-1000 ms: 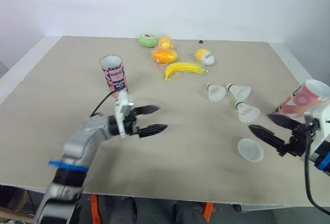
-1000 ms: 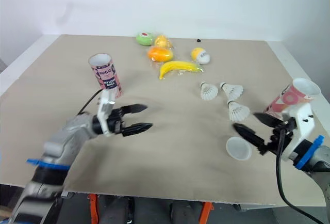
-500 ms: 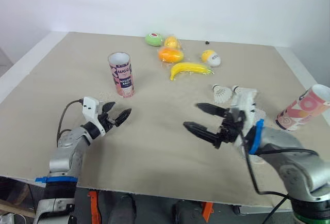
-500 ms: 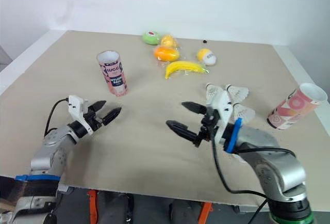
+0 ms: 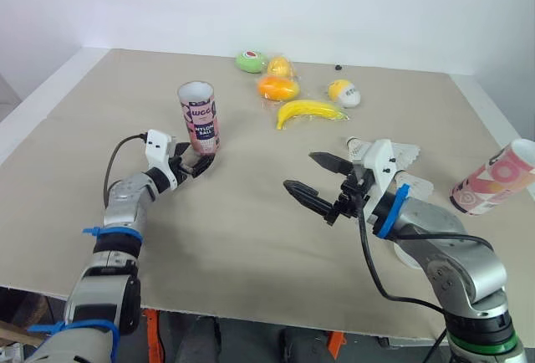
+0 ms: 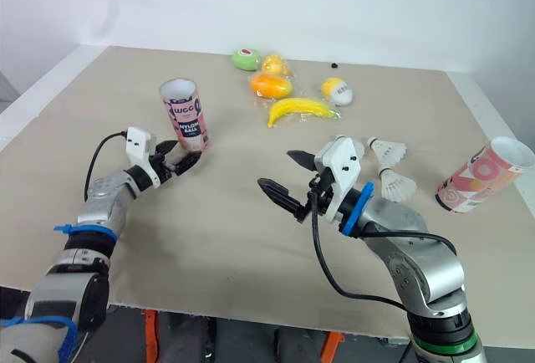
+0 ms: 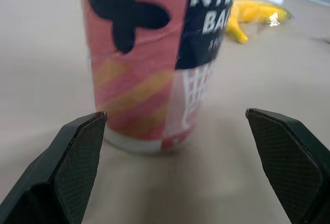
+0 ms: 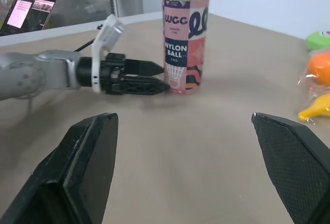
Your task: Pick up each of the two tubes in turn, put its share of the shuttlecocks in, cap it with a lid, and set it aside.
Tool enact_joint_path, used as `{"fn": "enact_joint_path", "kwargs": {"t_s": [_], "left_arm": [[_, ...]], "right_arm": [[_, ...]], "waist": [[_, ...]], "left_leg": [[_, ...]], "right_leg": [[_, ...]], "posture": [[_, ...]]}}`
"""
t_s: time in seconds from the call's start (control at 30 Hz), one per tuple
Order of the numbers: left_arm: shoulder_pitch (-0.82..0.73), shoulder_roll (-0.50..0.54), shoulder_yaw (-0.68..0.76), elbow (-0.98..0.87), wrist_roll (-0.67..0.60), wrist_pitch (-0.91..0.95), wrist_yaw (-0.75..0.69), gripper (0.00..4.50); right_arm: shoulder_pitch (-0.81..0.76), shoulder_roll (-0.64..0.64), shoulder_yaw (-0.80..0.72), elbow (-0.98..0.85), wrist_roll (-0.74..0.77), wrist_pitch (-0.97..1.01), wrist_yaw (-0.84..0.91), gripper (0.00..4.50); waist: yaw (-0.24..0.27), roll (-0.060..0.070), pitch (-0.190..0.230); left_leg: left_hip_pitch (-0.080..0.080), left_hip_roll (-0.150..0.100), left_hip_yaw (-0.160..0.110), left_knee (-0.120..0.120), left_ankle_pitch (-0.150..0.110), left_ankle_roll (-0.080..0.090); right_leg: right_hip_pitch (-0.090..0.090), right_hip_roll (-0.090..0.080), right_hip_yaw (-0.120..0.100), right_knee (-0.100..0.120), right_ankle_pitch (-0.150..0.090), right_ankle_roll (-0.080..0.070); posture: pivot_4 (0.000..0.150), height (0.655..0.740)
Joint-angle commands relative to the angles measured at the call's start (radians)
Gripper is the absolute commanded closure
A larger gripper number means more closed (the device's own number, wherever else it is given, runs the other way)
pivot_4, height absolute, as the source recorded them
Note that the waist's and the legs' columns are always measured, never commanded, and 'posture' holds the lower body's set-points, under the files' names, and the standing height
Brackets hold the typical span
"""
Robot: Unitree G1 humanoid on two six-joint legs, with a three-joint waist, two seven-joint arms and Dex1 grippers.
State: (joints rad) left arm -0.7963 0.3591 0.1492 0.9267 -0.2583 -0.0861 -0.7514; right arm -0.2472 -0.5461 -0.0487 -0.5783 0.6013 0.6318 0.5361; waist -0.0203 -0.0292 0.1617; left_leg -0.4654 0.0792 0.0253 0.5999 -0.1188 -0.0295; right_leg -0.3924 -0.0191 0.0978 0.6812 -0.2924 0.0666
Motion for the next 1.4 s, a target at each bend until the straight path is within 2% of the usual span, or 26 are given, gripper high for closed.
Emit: {"fn": "enact_joint_path", "kwargs": {"t_s": [0.03, 0.13, 0.43, 0.83, 1.0, 1.33, 1.37, 1.4], "left_arm": [[-0.059, -0.010, 0.006, 0.079, 0.021, -0.064, -0.007, 0.00], [-0.105, -0.020, 0.002, 0.154, 0.042, -0.100, -0.008, 0.00], [-0.221, -0.030, 0.021, 0.326, 0.098, -0.140, 0.123, 0.00], [-0.287, -0.073, 0.026, 0.383, 0.140, -0.127, 0.172, 0.00], [-0.327, -0.084, 0.046, 0.405, 0.150, -0.108, 0.249, 0.00], [-0.339, -0.108, 0.054, 0.413, 0.178, -0.114, 0.274, 0.00], [-0.340, -0.109, 0.057, 0.414, 0.178, -0.113, 0.274, 0.39], [-0.340, -0.110, 0.059, 0.414, 0.179, -0.113, 0.273, 0.53]], "right_arm": [[0.003, -0.012, -0.043, -0.063, 0.012, 0.001, -0.019, 0.06], [0.004, -0.016, -0.052, -0.085, 0.020, 0.012, -0.036, 0.06], [-0.002, -0.018, -0.075, -0.126, 0.037, 0.040, -0.072, 0.06], [0.000, -0.032, -0.090, -0.160, 0.058, 0.069, -0.102, 0.06], [-0.004, -0.035, -0.091, -0.160, 0.057, 0.073, -0.113, 0.06], [-0.011, -0.039, -0.094, -0.161, 0.052, 0.079, -0.117, 0.06], [-0.012, -0.039, -0.095, -0.162, 0.052, 0.079, -0.116, 0.00], [-0.013, -0.039, -0.097, -0.162, 0.053, 0.080, -0.117, 0.00]], "waist": [[0.000, 0.000, 0.000], [0.000, 0.000, 0.000], [0.000, 0.000, 0.000], [0.001, 0.000, 0.000], [0.001, -0.001, 0.000], [0.001, -0.001, 0.000], [0.001, -0.001, 0.000], [0.001, -0.001, 0.000]], "left_leg": [[0.000, 0.000, 0.000, 0.000, 0.000, 0.000], [0.000, 0.000, 0.000, 0.000, 0.000, 0.000], [0.000, 0.000, 0.000, 0.000, 0.000, 0.000], [0.000, 0.000, 0.000, 0.000, 0.000, 0.000], [-0.001, 0.000, -0.001, 0.000, 0.000, 0.000], [-0.001, 0.000, -0.001, 0.000, 0.000, 0.000], [-0.001, 0.000, -0.001, 0.000, 0.000, 0.000], [-0.001, 0.000, -0.001, 0.000, 0.000, 0.000]], "right_leg": [[0.000, 0.000, 0.000, 0.000, 0.000, 0.000], [0.000, 0.000, 0.000, 0.000, 0.000, 0.000], [0.000, 0.000, 0.000, 0.000, 0.000, 0.000], [0.000, 0.000, 0.000, 0.000, 0.000, 0.000], [0.000, 0.000, 0.000, 0.000, 0.000, 0.000], [0.000, 0.000, 0.000, 0.000, 0.000, 0.000], [0.000, 0.000, 0.000, 0.000, 0.000, 0.001], [0.000, 0.000, 0.000, 0.000, 0.000, 0.001]], "posture": [[0.150, 0.7179], [0.150, 0.7179], [0.150, 0.7179], [0.150, 0.7179], [0.150, 0.7179], [0.150, 0.7179], [0.150, 0.7179], [0.150, 0.7179]]}}
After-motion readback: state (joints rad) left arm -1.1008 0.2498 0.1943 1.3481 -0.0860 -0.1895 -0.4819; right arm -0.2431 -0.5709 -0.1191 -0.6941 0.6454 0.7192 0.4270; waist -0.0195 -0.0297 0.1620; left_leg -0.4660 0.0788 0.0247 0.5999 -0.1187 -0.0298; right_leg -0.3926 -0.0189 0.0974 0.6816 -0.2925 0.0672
